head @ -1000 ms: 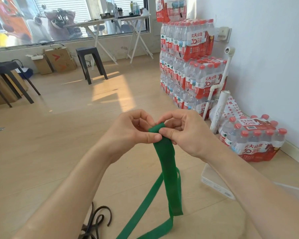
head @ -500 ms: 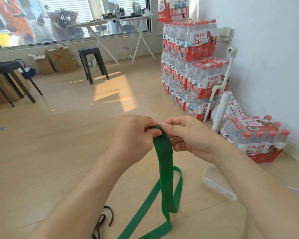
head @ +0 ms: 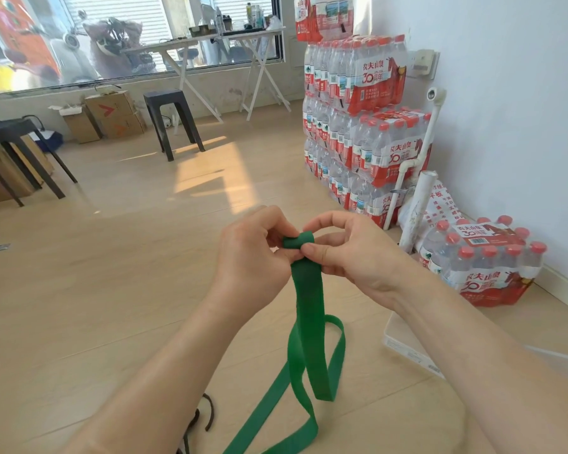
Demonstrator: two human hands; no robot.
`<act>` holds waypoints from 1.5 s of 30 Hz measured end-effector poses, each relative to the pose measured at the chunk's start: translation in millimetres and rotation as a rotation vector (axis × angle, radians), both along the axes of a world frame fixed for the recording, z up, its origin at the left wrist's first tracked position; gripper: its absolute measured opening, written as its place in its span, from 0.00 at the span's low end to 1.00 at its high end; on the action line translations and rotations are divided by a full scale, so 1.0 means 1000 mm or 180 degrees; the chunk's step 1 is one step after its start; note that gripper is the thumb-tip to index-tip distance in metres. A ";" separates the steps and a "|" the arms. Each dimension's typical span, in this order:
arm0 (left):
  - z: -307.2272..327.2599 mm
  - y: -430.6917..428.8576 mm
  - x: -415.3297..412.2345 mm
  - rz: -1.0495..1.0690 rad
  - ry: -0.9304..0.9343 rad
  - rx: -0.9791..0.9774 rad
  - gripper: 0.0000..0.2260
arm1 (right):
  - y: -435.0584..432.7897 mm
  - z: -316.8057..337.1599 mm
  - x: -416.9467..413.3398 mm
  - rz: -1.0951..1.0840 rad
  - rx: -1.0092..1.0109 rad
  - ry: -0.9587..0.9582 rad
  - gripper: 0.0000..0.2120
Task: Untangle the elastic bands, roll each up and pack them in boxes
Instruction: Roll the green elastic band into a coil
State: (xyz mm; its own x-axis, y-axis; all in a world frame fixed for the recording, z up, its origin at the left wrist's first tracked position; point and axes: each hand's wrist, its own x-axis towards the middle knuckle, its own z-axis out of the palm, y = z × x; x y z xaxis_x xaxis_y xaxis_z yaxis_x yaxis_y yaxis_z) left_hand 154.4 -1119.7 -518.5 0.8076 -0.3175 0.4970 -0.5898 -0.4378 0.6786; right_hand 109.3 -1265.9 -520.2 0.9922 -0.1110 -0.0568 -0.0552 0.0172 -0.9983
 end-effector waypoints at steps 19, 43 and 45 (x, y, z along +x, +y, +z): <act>0.025 0.026 -0.003 -0.1164 0.0409 0.1380 0.15 | -0.013 0.003 -0.004 0.1100 -0.0273 0.0164 0.17; 0.017 0.022 0.001 -0.0918 0.0863 0.0747 0.20 | -0.007 -0.004 -0.005 0.0587 -0.0836 -0.0049 0.12; 0.018 0.026 0.004 -0.1196 0.1136 0.0538 0.21 | -0.009 -0.004 -0.005 0.0764 -0.0658 -0.0062 0.10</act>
